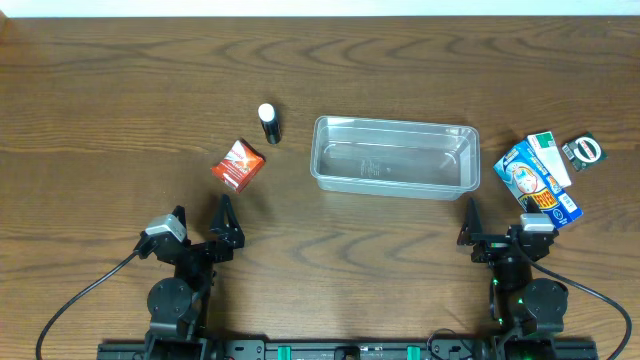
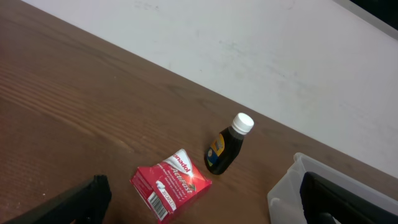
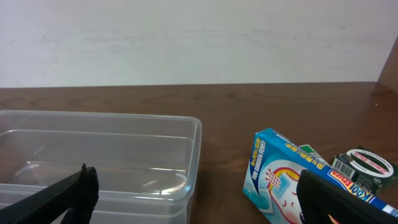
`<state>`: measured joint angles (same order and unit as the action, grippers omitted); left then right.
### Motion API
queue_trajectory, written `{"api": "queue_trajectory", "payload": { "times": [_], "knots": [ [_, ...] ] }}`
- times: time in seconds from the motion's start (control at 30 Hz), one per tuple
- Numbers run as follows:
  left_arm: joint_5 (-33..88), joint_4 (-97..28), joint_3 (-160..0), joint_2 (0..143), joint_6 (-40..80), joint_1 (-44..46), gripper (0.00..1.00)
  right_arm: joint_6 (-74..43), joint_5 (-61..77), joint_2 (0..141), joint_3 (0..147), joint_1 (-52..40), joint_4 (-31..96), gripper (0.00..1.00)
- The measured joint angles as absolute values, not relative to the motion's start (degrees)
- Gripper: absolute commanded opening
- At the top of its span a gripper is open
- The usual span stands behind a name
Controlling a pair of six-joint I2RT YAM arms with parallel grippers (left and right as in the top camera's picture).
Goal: Pack container
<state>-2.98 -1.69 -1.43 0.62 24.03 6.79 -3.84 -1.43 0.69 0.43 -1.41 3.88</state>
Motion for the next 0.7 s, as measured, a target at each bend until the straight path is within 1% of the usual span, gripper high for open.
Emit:
{"api": "queue_trajectory", "payload": {
  "times": [0.7],
  "knots": [
    [-3.4, -1.67, -1.43, 0.62, 22.46, 6.11, 0.98, -3.84, -1.43, 0.69, 0.43, -1.41, 3.88, 0.99]
  ]
}}
